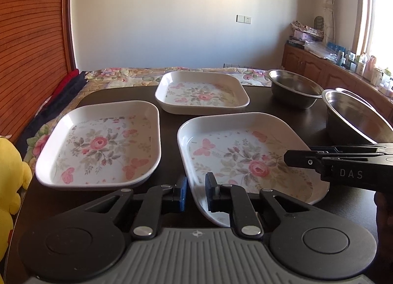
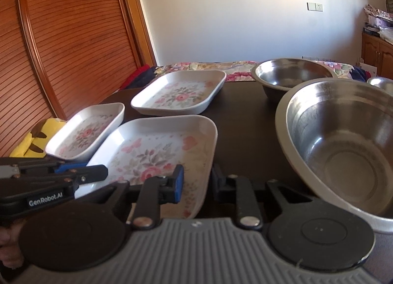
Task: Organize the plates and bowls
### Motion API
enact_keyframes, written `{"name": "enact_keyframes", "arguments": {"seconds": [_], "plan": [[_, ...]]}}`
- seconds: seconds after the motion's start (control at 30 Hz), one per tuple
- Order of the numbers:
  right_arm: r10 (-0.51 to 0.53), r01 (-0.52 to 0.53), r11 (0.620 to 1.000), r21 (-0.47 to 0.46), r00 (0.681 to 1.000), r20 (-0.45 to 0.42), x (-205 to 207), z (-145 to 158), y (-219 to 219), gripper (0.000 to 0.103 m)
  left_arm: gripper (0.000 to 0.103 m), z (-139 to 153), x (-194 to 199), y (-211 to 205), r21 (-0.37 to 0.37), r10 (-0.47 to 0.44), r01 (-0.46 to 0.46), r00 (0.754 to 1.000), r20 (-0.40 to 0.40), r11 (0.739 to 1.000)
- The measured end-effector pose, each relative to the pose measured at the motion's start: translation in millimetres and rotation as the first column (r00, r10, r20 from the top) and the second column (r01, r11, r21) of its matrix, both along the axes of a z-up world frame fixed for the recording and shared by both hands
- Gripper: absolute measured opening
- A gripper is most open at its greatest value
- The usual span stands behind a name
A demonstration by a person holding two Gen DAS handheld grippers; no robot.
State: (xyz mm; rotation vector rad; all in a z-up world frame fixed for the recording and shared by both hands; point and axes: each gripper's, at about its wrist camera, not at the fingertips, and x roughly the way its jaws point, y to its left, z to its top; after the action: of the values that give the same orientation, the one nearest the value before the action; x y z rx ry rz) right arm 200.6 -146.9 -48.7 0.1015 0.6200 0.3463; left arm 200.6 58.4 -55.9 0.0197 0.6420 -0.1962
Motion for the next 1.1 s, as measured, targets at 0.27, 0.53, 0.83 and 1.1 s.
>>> {"name": "enact_keyframes", "arguments": {"seconds": [0.27, 0.53, 0.83, 1.1], "plan": [[0.006, -0.007, 0.999, 0.038, 1.000, 0.009, -13, 2, -6, 0.020, 0.017, 5, -19, 2, -0.020, 0.007, -0.007, 1.000, 0.013, 1.000], [0.002, -0.004, 0.998, 0.062, 0.999, 0.034, -31, 6, -13, 0.015, 0.017, 11, -42, -2, -0.024, 0.001, 0.000, 0.999, 0.037, 1.000], [0.015, -0.018, 0.998, 0.062, 0.999, 0.049, -63, 5, -13, 0.015, 0.017, 14, -77, -1, -0.017, 0.009, -0.008, 0.999, 0.049, 1.000], [0.016, -0.021, 0.998, 0.064, 0.997, 0.075, -85, 0, -11, 0.015, 0.017, 7, -101, 1, -0.032, 0.016, -0.014, 0.998, 0.058, 0.999]]}}
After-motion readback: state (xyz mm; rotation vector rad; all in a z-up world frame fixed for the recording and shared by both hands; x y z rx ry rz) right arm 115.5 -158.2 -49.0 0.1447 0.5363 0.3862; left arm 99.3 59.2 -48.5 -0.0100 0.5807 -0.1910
